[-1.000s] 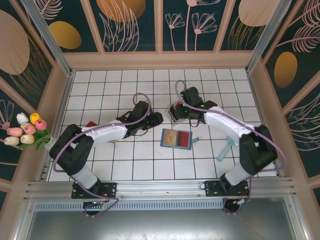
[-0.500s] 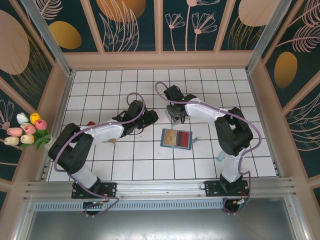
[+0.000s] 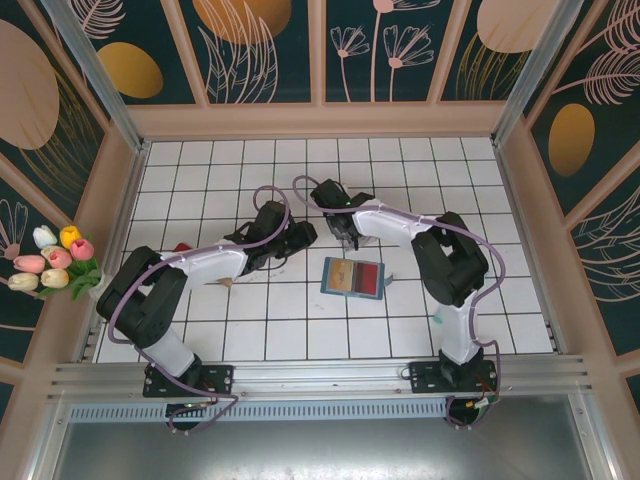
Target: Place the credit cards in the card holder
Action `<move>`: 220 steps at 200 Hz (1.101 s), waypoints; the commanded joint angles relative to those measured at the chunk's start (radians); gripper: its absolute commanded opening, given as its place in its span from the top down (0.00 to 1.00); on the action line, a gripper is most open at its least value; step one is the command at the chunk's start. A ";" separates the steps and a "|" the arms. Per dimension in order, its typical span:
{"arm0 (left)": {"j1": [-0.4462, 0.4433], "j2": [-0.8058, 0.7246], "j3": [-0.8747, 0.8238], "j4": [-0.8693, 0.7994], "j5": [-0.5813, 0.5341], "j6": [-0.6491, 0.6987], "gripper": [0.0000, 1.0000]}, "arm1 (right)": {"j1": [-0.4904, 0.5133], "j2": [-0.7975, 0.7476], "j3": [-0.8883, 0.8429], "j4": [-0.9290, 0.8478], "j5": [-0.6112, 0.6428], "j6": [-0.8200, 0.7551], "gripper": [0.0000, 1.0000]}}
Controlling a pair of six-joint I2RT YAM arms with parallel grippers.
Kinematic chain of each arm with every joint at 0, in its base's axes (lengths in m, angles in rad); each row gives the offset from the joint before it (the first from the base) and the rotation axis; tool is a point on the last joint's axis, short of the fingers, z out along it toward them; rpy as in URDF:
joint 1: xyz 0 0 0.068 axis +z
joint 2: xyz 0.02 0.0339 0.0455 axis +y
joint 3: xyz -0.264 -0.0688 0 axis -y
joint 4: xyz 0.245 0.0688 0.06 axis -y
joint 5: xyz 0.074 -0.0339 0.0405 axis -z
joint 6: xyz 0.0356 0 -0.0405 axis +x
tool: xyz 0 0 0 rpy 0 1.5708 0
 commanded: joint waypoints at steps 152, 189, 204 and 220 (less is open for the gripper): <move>0.008 0.032 -0.011 0.021 0.035 -0.004 0.51 | 0.007 -0.046 0.013 -0.033 0.122 -0.019 0.79; 0.008 0.037 -0.011 0.021 0.038 -0.004 0.51 | 0.007 -0.054 0.018 -0.038 0.126 -0.016 0.82; 0.007 0.040 -0.010 0.020 0.041 -0.002 0.51 | 0.007 -0.062 0.019 -0.040 0.127 -0.015 0.83; 0.008 0.041 -0.011 0.020 0.042 -0.002 0.50 | 0.006 -0.073 0.019 -0.043 0.128 -0.010 0.84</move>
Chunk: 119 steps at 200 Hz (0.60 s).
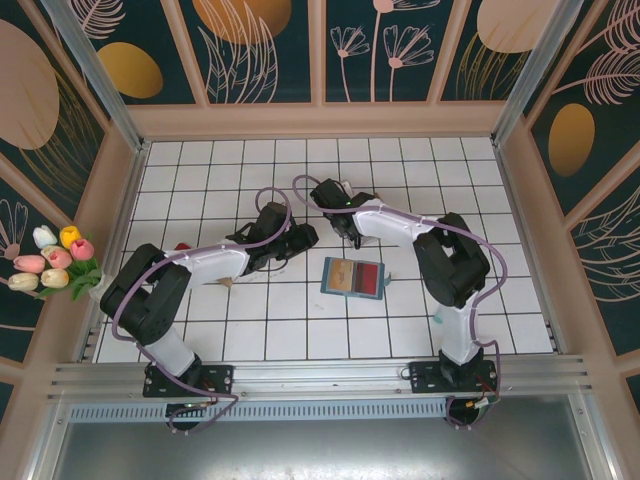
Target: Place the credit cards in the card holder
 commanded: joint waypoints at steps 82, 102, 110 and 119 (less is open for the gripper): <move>0.008 0.014 -0.011 0.018 0.021 -0.004 0.50 | 0.005 -0.105 0.038 -0.076 -0.044 0.070 0.93; 0.008 0.009 -0.009 0.017 0.019 -0.007 0.50 | 0.005 -0.124 0.044 -0.089 -0.089 0.123 0.96; 0.007 0.009 -0.010 0.017 0.019 -0.007 0.50 | 0.005 -0.136 0.041 -0.090 -0.110 0.146 0.96; 0.007 0.007 -0.008 0.017 0.022 -0.006 0.50 | 0.005 -0.151 0.034 -0.088 -0.132 0.169 0.96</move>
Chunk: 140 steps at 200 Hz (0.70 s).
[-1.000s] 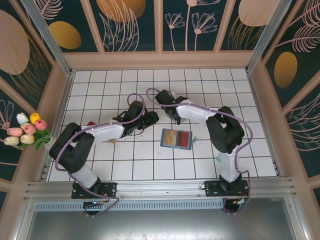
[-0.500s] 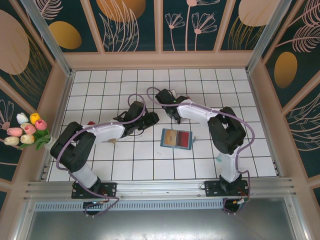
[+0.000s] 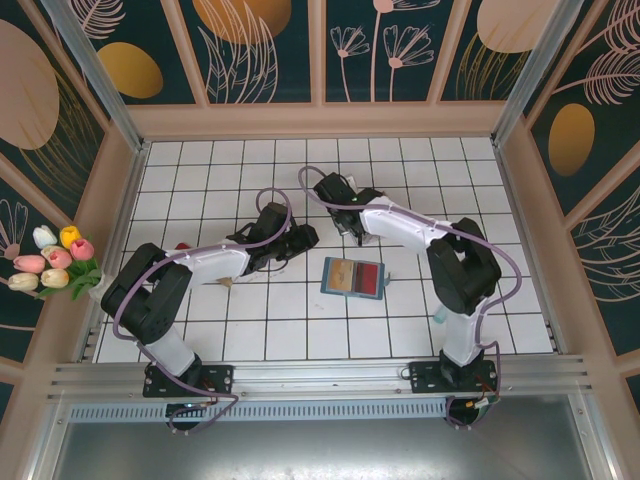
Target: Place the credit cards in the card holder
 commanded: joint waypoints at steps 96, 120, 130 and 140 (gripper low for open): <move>-0.019 -0.017 -0.046 0.083 0.145 0.027 0.48 | 0.039 -0.568 -0.437 0.119 -0.209 0.498 1.00; -0.058 0.000 -0.034 0.080 0.157 0.036 0.47 | 0.073 -0.617 -0.535 0.109 -0.210 0.588 1.00; -0.077 0.012 -0.021 0.074 0.157 0.041 0.47 | 0.091 -0.617 -0.562 0.094 -0.200 0.616 1.00; -0.095 0.027 -0.004 0.056 0.152 0.047 0.48 | 0.107 -0.608 -0.578 0.072 -0.176 0.642 1.00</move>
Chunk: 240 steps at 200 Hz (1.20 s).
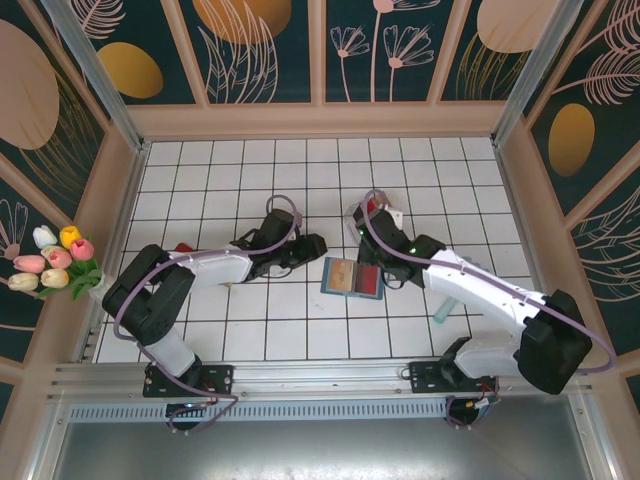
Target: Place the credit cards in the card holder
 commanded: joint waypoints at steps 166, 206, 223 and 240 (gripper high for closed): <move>-0.077 0.114 0.072 -0.055 0.004 0.046 0.46 | 0.044 -0.043 -0.181 -0.010 0.122 0.210 1.00; -0.078 0.120 0.081 -0.060 0.006 0.045 0.46 | 0.044 -0.004 -0.201 0.015 0.118 0.217 1.00; -0.078 0.123 0.083 -0.060 0.008 0.046 0.46 | 0.044 0.007 -0.209 0.036 0.107 0.213 1.00; -0.078 0.131 0.083 -0.060 0.012 0.047 0.46 | 0.044 0.007 -0.220 0.059 0.099 0.215 1.00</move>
